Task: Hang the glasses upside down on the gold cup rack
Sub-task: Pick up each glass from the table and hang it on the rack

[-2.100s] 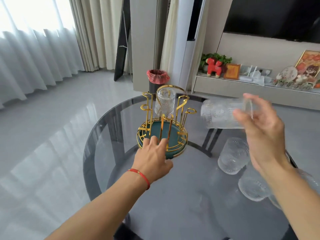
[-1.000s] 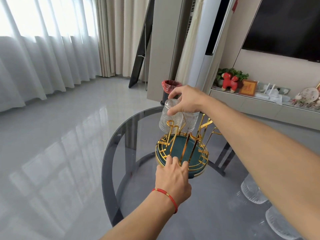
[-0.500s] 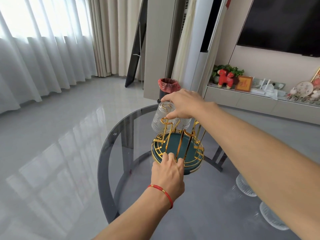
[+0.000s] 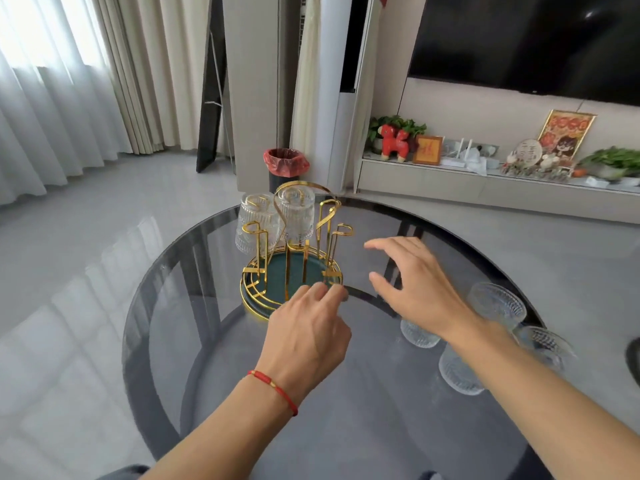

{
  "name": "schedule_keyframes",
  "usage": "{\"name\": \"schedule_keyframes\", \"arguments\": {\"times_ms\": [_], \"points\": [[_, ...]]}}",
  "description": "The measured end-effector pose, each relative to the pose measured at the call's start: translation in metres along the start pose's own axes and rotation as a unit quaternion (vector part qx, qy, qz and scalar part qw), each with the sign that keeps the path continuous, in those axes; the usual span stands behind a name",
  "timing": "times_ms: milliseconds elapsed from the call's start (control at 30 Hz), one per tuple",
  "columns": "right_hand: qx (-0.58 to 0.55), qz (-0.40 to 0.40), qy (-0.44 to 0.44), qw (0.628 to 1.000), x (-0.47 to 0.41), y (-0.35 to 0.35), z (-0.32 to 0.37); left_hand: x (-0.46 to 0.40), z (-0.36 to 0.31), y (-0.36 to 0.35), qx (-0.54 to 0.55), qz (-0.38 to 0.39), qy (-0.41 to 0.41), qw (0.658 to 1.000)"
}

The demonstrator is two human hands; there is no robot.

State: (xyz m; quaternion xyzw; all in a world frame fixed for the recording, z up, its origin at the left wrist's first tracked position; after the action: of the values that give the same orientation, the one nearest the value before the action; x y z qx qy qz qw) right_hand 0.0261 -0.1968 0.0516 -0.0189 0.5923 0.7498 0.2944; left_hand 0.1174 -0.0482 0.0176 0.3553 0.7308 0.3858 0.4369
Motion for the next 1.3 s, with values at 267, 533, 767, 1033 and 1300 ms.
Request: {"name": "schedule_keyframes", "arguments": {"times_ms": [267,533,767,1033,1300], "points": [[0.175,-0.022,-0.082,0.981,0.062,0.000,-0.026,0.016,-0.010,-0.029,0.080,0.042,0.049,0.995],[0.288,0.125,-0.217,0.924,0.056,-0.013,-0.051,0.019,-0.009,-0.040,0.133,0.067,0.087,0.985],[0.129,0.061,-0.141,0.980,0.056,-0.014,-0.023,0.019,-0.008,-0.048,0.185,0.102,0.076,0.974],[-0.131,0.059,-0.038,0.989,0.068,-0.020,0.014,0.020,-0.012,-0.040,0.218,0.092,-0.008,0.972],[-0.355,0.057,-0.076,0.930,0.071,-0.026,0.013,0.019,0.001,-0.019,0.398,-0.020,0.114,0.910]]}}
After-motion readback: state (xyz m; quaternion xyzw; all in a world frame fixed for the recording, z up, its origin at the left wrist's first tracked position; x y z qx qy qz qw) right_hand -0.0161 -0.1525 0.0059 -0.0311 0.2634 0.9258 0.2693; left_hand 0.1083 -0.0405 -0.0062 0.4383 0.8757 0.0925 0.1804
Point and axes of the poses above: each hand's wrist, its own x-axis away from the middle knuckle, its own y-axis out of the back of the hand, z = x × y, the point moved 5 cm from there along -x, towards the middle knuckle, and after that the axes turned 6 degrees about z, right-handed, at the moved point
